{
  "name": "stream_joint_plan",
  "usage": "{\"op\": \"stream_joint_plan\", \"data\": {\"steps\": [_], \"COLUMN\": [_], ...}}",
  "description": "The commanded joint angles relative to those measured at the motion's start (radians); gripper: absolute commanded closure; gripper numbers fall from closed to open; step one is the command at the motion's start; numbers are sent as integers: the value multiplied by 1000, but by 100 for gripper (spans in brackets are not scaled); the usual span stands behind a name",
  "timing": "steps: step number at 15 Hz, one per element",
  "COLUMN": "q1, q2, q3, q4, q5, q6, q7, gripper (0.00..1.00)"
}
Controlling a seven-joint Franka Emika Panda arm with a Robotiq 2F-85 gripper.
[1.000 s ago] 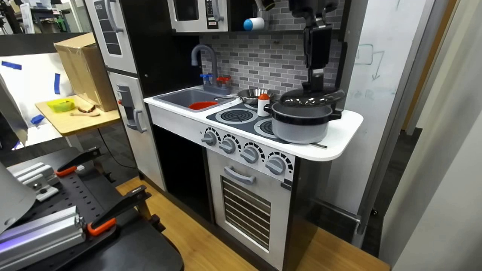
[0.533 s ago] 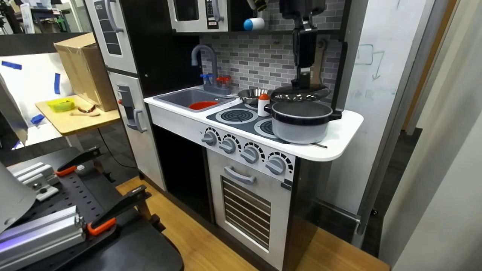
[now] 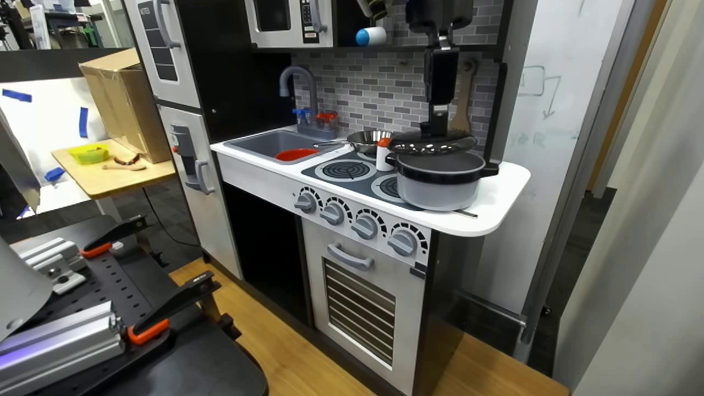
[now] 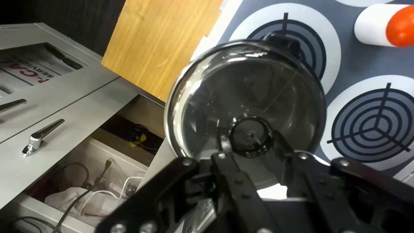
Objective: Use the black lid to cover the grey pot
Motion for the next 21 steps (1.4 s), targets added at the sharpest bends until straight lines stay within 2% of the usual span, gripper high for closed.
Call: {"op": "stream_joint_plan", "data": {"steps": [1,21], "q1": [-6,-5], "q2": [13,51], "q3": [2,5], "q4": [15,69], "q5": [18,26], "q6": [-27,-46], "q7": [-18,-26], "gripper": [92,92]}}
